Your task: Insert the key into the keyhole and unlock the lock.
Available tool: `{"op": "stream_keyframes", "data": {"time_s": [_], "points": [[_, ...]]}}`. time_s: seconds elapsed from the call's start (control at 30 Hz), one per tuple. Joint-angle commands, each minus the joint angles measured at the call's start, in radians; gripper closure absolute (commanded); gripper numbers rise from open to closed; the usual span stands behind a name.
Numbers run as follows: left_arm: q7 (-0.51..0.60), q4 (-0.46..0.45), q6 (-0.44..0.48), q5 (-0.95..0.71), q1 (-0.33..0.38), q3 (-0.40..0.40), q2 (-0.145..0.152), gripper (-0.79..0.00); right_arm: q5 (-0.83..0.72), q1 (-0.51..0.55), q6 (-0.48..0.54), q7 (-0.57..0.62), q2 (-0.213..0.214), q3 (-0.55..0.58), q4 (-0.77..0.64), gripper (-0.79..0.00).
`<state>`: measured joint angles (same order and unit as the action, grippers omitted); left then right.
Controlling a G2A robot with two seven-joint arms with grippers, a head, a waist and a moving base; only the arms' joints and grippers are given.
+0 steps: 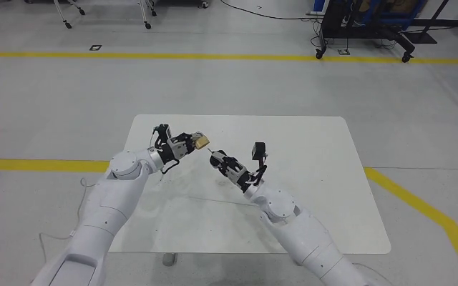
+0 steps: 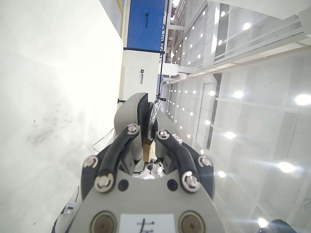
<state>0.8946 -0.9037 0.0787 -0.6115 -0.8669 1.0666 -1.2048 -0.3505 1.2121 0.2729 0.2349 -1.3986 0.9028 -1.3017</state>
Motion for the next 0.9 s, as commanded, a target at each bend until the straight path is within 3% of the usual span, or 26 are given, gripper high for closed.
{"op": "stream_keyframes", "data": {"time_s": [0.0,0.57,0.87], "points": [[-0.013,-0.005,0.007,0.014,-0.002,-0.001,-0.001,0.000,0.012,0.001,0.013,-0.009,-0.003,-0.005,0.006,0.000],[-0.021,-0.019,0.013,0.047,-0.011,0.001,-0.008,0.000,0.089,-0.022,0.018,-0.084,-0.029,-0.022,0.046,0.000],[-0.084,-0.050,0.064,0.103,-0.029,0.005,-0.009,0.000,0.131,-0.020,0.014,-0.122,-0.039,-0.022,0.050,0.000]]}}
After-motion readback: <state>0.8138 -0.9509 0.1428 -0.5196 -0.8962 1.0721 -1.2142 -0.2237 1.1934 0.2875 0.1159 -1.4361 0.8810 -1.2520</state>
